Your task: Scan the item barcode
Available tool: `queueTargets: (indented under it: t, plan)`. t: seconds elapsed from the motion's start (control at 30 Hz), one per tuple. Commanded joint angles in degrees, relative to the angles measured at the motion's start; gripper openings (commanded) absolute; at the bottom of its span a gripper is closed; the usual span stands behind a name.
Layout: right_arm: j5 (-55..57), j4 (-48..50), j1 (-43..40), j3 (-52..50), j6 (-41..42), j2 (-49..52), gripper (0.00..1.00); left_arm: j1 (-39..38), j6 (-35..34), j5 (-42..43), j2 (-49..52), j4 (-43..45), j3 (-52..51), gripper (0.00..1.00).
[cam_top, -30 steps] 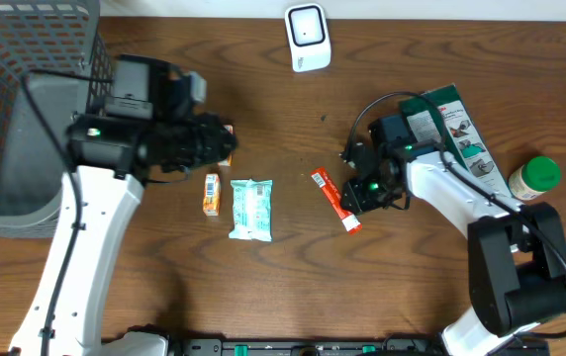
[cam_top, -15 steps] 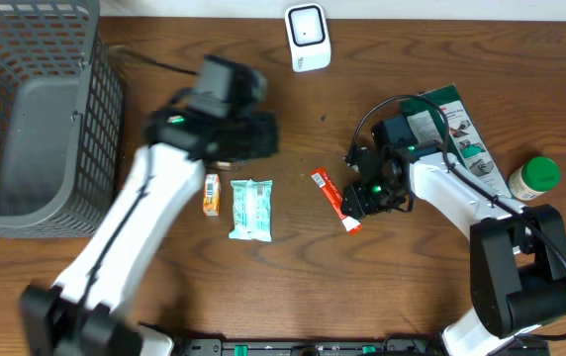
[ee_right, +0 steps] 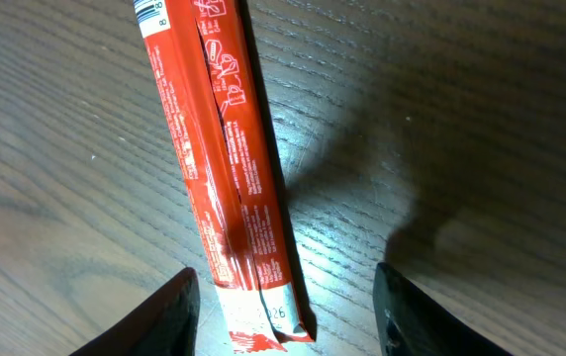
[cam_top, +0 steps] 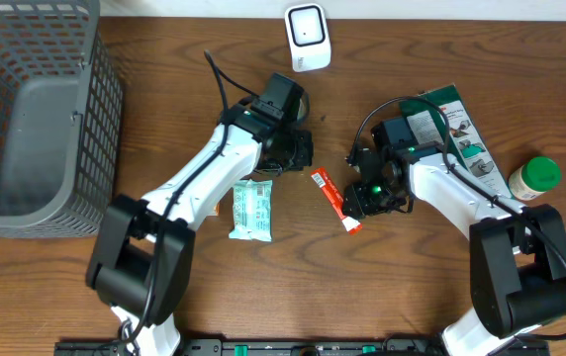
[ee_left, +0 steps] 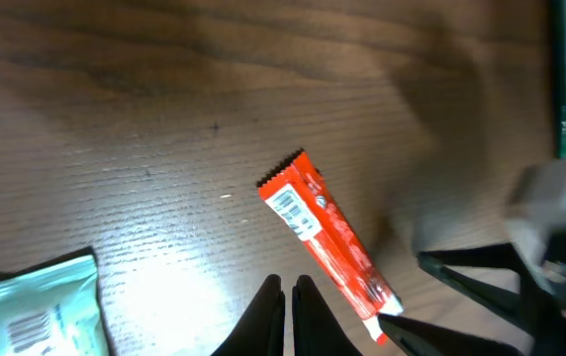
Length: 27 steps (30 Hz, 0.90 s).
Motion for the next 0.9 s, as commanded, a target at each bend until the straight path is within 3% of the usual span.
queueTargets:
  t: [0.0, 0.5, 0.87]
  plan:
    - [-0.28, -0.15, -0.13, -0.57, 1.92, -0.98, 0.51, -1.46, -0.90, -0.11, 2.93, 0.94, -0.28, 0.07]
    - [-0.28, 8.68, 2.03, -8.00, 4.87, -0.98, 0.42, -4.35, -0.85, -0.59, 10.14, 4.35, -0.33, 0.07]
    - [1.97, 8.17, 4.42, -8.66, 4.87, -0.98, 0.32, -4.57, -0.87, -0.59, 15.15, 5.29, -0.33, 0.08]
